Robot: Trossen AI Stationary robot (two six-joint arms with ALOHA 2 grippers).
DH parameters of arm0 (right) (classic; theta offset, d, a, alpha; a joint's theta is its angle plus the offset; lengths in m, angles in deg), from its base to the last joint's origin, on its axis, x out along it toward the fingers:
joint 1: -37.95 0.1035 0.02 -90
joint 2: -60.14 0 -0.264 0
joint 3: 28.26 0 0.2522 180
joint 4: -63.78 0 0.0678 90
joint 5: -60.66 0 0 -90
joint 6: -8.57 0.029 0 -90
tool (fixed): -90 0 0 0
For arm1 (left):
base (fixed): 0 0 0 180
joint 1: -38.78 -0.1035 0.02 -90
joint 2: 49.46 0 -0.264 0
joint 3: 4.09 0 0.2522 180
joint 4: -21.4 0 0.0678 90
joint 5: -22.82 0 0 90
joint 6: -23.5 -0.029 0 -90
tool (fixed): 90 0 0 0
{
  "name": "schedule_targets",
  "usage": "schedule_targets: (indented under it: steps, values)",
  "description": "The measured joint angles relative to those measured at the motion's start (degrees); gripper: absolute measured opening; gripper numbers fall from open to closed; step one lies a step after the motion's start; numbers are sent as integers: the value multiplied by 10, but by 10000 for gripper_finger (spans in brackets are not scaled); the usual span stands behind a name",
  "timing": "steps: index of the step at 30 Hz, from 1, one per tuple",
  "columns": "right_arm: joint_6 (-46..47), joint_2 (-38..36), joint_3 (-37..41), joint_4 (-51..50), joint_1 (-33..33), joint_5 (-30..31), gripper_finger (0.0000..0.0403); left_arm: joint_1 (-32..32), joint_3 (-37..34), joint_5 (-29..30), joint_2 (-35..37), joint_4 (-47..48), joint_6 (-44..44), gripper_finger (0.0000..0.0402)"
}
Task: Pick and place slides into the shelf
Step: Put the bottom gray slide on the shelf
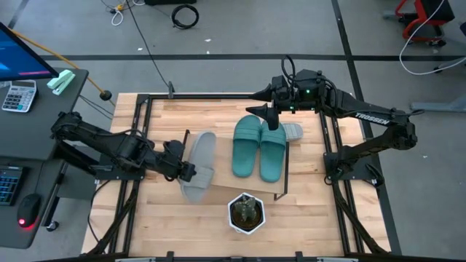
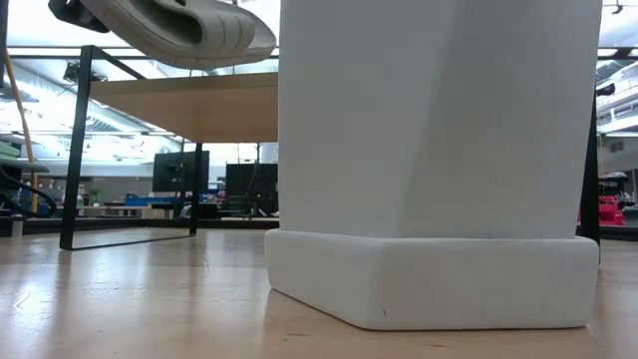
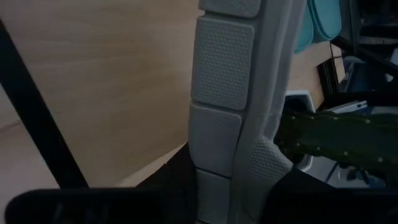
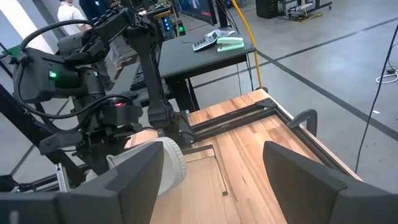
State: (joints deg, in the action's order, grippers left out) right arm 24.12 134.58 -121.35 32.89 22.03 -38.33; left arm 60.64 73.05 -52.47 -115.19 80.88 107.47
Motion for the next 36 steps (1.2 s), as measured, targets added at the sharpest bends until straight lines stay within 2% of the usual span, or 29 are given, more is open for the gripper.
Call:
schedule_targets:
  steps: [3, 13, 17, 27, 36]
  values:
    - [0, 0, 0, 0, 0, 0, 281, 0, 0, 9, 0, 4, 2, 119]
    - [0, 0, 0, 0, 0, 0, 281, 0, 0, 25, 1, 7, -6, 220]
    - [4, 0, 0, 0, 0, 0, 281, 0, 0, 27, 1, 10, -6, 247]
    - [12, 0, 0, 0, 0, -9, 281, 0, 0, 27, 1, 27, -24, 254]
    - [13, 0, 0, 0, 0, -9, 281, 0, 0, 32, 1, 57, -23, 286]
